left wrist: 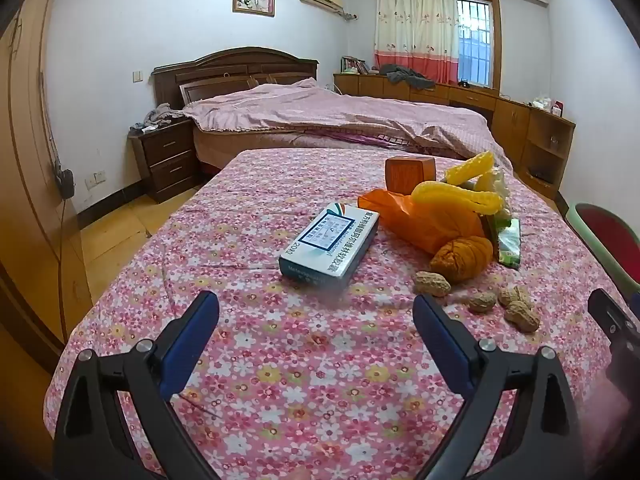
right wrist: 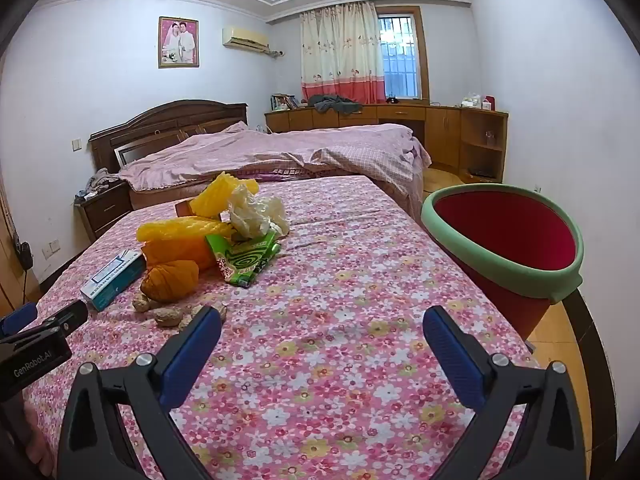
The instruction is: Collect trash
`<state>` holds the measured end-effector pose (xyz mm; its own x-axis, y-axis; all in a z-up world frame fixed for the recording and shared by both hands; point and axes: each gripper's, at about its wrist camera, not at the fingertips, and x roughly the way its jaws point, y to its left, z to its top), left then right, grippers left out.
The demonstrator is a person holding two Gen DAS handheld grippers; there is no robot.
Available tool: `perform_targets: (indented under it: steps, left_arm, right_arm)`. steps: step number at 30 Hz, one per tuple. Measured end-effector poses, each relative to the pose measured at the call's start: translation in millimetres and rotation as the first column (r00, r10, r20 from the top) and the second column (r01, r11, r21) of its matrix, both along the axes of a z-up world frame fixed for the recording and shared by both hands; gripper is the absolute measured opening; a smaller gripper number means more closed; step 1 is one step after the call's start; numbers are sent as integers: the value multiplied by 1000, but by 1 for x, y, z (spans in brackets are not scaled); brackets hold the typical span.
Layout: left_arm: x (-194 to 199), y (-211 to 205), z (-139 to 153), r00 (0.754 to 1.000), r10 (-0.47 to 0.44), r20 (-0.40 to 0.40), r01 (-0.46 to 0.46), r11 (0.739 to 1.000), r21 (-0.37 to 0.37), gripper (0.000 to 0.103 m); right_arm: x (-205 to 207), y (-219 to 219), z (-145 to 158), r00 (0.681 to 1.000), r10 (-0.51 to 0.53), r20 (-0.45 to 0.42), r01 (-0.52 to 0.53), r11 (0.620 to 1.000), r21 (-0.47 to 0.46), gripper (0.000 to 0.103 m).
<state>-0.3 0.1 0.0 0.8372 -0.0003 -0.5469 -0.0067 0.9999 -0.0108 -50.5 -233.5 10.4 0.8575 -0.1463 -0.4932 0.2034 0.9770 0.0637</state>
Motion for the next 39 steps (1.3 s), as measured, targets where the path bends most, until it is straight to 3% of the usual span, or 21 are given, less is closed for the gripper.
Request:
perform_targets:
  steps: [39]
  left_arm:
    - [0, 0, 0, 1000, 0, -7, 0, 1000, 3, 97]
  right_arm:
    - [0, -1, -1, 1000, 0, -1, 0, 1000, 3, 103]
